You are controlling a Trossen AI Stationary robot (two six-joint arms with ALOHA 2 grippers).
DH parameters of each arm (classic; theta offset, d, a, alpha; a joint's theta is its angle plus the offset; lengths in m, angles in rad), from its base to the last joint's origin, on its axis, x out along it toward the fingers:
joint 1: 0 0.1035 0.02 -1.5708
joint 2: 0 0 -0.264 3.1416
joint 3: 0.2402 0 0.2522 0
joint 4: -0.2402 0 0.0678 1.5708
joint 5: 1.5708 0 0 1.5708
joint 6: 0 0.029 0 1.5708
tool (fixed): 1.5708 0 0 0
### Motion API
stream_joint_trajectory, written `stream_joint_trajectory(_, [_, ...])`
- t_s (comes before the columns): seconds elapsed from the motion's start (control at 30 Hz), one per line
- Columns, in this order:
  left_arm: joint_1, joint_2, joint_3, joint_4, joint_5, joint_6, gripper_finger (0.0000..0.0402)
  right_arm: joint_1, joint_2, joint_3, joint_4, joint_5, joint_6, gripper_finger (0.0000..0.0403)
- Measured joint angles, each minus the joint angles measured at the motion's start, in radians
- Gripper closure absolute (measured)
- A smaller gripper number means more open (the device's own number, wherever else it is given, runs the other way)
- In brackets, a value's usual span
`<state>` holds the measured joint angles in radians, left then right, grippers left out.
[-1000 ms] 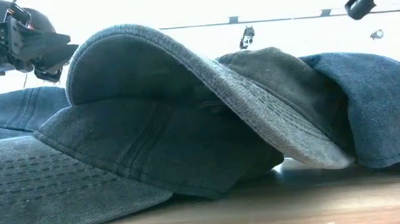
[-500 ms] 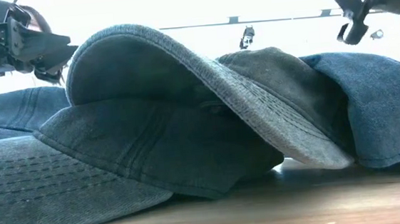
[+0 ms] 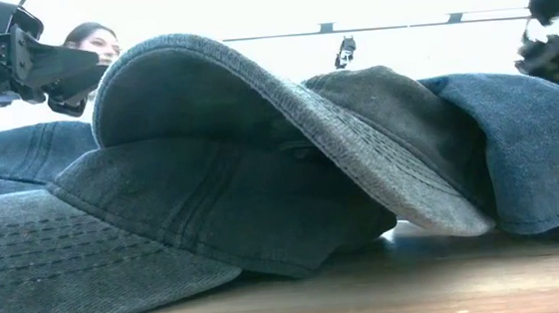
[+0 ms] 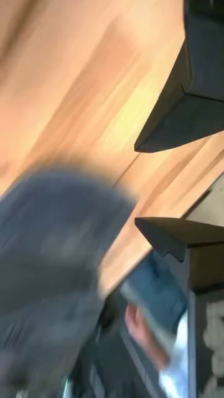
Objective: Pick & Place hat
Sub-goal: Put the right blue cap into the right transparent bin
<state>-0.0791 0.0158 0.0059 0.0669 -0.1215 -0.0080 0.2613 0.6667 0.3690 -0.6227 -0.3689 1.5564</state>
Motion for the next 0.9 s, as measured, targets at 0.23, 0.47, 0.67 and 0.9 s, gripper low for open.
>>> stream_joint_trajectory(0.23, [0.000, 0.000, 0.000, 0.000, 0.000, 0.000, 0.0225, 0.134, 0.034, -0.137, 0.379, 0.013, 0.238, 0.0192])
stream_joint_trajectory(0.47, [0.000, 0.002, 0.000, -0.001, 0.000, 0.000, 0.0225, 0.238, 0.082, -0.242, 0.512, 0.191, 0.325, 0.0131])
stream_joint_trajectory(0.67, [0.000, 0.002, 0.000, -0.001, 0.000, 0.000, 0.0225, 0.243, 0.121, -0.287, 0.615, 0.233, 0.322, 0.0104])
stream_joint_trajectory(0.9, [0.000, 0.002, 0.000, 0.000, 0.000, 0.000, 0.0225, 0.243, 0.238, -0.341, 0.915, 0.367, 0.351, 0.0113])
